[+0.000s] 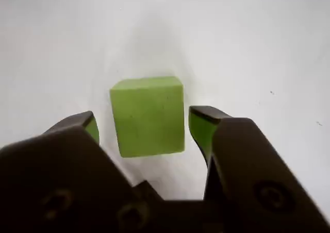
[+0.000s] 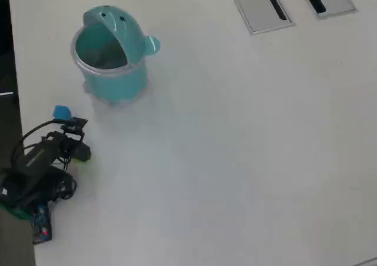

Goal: Grasp RGB lego blocks and put them in the bin one by one.

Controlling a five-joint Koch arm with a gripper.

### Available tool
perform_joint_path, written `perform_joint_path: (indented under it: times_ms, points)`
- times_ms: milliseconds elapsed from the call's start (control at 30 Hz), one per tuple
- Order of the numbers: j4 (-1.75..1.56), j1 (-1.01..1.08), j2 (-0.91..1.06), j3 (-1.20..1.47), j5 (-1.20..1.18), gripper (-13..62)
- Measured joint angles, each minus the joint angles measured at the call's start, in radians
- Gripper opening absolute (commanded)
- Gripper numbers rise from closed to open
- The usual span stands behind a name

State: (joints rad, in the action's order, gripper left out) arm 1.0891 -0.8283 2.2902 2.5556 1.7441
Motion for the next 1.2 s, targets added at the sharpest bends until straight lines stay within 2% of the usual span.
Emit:
perform_joint_path:
  times_ms: [500, 733, 867, 900, 1100, 1200]
  points:
    - [-0.063, -0.075, -0.002, 0.081, 0.002, 19.5]
    - [-0.075, -0.077, -0.002, 0.078, -0.008, 16.3]
    - [-0.104, -0.081, -0.002, -0.044, -0.014, 16.0]
    - [-0.115, -0.081, -0.002, -0.052, -0.014, 13.9]
    - [-0.202, -0.083, 0.0, -0.061, -0.017, 14.0]
    - [-0.232, -0.086, -0.002, -0.219, -0.035, 14.0]
